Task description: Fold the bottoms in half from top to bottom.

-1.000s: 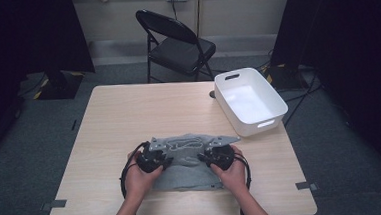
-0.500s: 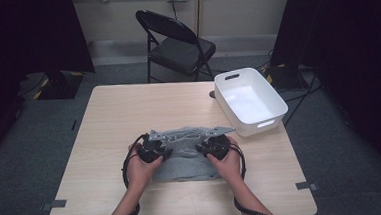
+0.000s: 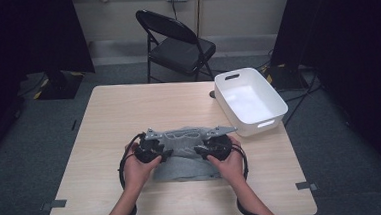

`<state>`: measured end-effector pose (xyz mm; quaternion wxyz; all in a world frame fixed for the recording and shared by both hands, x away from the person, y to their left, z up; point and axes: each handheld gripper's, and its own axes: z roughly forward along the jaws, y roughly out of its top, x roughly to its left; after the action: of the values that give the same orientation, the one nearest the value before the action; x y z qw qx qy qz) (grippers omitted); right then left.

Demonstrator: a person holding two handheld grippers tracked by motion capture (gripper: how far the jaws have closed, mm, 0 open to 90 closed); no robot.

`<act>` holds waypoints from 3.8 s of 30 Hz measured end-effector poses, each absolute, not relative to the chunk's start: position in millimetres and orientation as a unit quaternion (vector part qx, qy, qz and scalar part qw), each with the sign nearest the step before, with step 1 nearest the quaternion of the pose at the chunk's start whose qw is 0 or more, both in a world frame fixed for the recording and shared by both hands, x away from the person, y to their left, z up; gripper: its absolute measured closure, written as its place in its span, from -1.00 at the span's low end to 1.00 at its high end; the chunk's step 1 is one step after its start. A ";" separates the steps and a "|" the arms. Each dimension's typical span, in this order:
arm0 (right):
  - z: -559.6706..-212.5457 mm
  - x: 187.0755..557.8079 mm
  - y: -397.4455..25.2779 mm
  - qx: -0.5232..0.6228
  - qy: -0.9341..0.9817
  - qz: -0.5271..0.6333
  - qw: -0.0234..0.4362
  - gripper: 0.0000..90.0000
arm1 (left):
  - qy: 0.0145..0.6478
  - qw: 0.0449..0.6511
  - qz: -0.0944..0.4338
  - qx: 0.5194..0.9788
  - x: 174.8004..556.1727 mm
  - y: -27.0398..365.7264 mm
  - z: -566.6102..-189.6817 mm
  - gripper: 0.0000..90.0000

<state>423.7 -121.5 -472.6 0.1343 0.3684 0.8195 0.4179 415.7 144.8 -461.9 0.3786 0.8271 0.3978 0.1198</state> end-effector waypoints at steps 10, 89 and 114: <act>-456.4 430.0 -117.1 0.368 0.813 0.430 0.135 -0.18 | 0.406 0.407 0.124 0.809 421.4 144.3 -449.3 -0.27; -460.1 400.3 -124.3 0.328 0.833 0.436 0.088 0.38 | 0.372 0.396 0.085 0.835 384.0 153.4 -447.5 0.28; -480.0 379.7 -165.3 0.366 0.836 0.385 0.140 0.52 | 0.415 0.387 0.115 0.815 362.9 189.3 -479.4 0.14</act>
<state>379.7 -165.3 -480.0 0.1400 0.3660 0.8358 0.3846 362.9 189.3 -479.4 0.3869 0.8153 0.4152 0.1145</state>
